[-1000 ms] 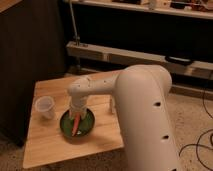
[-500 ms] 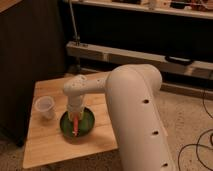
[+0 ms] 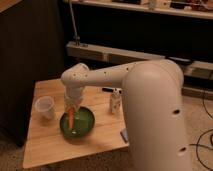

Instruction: Place the pepper in the ceramic cup

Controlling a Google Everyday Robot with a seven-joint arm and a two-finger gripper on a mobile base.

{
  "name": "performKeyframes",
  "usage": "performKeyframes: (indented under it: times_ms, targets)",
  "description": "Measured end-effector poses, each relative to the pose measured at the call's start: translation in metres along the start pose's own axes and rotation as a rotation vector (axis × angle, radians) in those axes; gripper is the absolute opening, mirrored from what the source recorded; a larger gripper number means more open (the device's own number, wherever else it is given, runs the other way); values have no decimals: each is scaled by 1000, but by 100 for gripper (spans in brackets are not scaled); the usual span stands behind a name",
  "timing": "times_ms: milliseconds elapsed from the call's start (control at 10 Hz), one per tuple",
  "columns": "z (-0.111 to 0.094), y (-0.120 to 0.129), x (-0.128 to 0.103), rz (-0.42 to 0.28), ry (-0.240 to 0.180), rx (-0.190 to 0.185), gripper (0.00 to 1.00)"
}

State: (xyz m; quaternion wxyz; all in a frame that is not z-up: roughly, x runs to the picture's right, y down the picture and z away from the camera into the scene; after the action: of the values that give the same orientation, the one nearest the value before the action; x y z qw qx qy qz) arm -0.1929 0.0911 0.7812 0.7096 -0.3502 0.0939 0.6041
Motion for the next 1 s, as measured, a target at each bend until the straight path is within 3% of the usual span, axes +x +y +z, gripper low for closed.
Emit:
performKeyframes:
  times_ms: [300,700,1000]
  targets:
    - [-23,24,-29,-60,-123,-69,0]
    - [-40,83,-78,-173,-214,-124,0]
    - [-54,109,-105,-236,-251,-147,0]
